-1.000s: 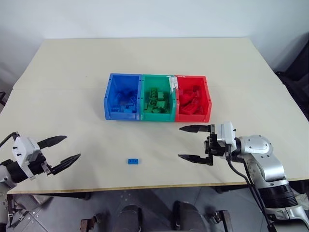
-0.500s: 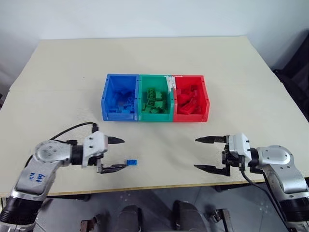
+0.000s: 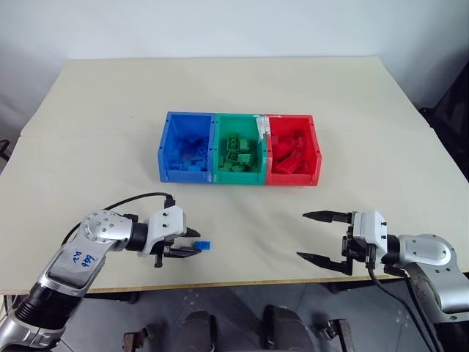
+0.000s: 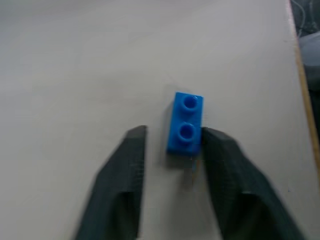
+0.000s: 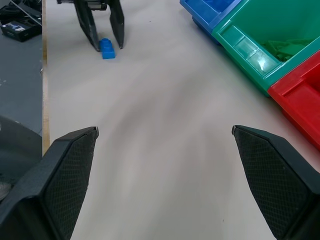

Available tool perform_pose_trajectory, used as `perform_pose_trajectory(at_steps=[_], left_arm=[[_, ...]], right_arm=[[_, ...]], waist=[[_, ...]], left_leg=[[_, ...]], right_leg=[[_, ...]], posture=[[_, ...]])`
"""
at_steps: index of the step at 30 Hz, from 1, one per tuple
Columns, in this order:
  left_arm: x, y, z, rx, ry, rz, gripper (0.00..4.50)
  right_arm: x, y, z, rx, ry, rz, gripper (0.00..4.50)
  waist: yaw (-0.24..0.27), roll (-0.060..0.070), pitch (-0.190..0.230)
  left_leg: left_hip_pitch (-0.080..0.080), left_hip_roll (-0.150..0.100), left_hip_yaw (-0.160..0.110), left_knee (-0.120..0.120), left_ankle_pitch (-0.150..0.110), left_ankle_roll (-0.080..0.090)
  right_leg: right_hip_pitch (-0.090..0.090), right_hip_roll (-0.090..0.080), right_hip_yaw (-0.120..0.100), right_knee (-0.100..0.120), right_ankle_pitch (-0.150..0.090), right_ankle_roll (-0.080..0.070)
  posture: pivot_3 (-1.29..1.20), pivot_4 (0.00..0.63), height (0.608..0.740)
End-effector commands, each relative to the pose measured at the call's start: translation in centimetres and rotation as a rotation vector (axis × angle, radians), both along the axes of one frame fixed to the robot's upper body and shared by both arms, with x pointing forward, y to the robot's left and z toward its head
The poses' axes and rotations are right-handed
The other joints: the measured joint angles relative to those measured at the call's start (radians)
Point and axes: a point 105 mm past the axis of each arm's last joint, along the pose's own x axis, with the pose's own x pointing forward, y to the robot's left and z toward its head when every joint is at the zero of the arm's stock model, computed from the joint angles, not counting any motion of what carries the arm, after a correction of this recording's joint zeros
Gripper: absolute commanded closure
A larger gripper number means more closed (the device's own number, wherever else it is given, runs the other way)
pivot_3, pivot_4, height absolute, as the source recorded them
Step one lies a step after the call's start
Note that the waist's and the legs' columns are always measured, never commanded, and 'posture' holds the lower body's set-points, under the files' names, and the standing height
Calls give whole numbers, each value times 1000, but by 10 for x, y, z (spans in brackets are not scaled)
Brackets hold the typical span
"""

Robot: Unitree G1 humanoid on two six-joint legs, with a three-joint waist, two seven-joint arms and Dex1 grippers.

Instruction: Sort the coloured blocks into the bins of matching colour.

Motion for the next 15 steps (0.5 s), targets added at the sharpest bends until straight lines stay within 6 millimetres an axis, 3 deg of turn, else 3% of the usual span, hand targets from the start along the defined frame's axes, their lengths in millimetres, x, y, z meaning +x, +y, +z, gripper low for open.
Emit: perform_pose_trajectory(at_steps=[1, 7, 15], left_arm=[[-4, -4, -11, -13, 32, -7, 4055], [5, -1, 12, -174, -35, 59, 4055], [80, 19, 110, -560, -386, 478, 4055]], right_arm=[[0, -1, 10, -4, -38, 1, 0], [2, 3, 12, 16, -47, -7, 0], [23, -4, 43, 242, -205, -226, 0]], waist=[[5, 0, 0], [10, 0, 0], [14, 0, 0]], left_leg=[[0, 0, 0, 0, 0, 0], [-1, 0, 0, 1, 0, 0], [-1, 0, -1, 2, 1, 0]], right_leg=[[0, 0, 0, 0, 0, 0], [0, 0, 0, 0, 0, 0], [0, 0, -1, 2, 0, 0]], posture=[[0, 150, 740], [0, 150, 740], [0, 150, 740]])
